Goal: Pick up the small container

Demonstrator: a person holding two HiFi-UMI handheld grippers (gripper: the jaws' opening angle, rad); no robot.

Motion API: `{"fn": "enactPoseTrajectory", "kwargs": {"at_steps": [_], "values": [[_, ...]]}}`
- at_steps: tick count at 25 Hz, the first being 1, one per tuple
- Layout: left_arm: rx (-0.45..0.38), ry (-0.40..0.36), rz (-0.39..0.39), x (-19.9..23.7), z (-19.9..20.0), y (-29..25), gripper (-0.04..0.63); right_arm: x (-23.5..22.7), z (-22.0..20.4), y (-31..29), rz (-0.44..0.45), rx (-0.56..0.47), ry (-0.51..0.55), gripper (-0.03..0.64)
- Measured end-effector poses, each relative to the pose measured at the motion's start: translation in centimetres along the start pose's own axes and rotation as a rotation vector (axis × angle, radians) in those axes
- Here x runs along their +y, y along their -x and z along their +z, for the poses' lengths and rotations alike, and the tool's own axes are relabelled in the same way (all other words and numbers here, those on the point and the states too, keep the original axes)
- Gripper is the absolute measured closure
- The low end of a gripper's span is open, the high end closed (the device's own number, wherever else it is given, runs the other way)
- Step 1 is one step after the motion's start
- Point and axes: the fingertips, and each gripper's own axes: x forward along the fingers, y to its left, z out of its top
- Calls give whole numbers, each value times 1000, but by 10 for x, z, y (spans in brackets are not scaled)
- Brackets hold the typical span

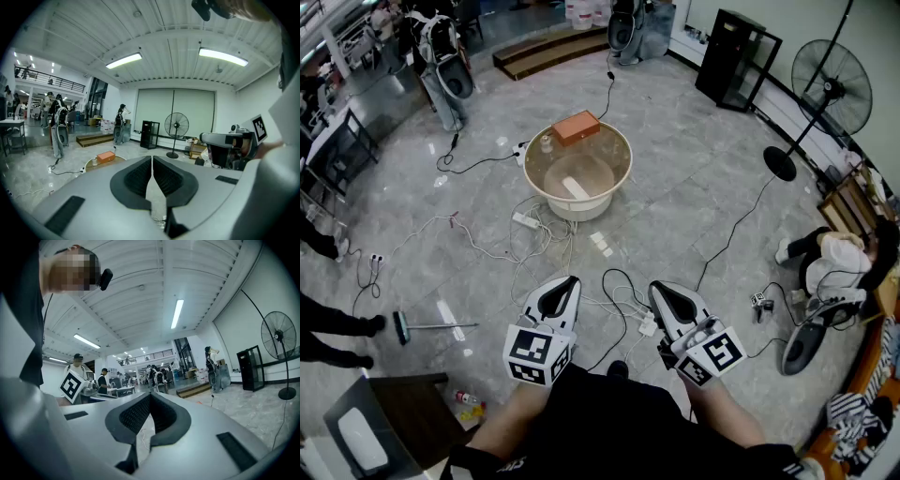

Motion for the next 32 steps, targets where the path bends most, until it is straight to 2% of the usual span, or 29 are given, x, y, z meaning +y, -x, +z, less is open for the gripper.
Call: {"fn": "enactPoseTrajectory", "kwargs": {"at_steps": [7,15,20,25,32], "values": [[0,-40,-3,-55,5,-4,569,-6,8,54,2,-37,-1,606],[-4,-57,0,-73,12,-9,569,-16,11,77,-8,-56,-13,606],[-4,-64,9,-84,12,-17,569,-25,12,87,38,-54,-70,604],[-6,-57,25,-85,8,-25,569,-35,6,90,58,-34,-78,603],[-20,-18,67,-58,6,-40,569,-50,-3,60,97,-6,-106,603]]}}
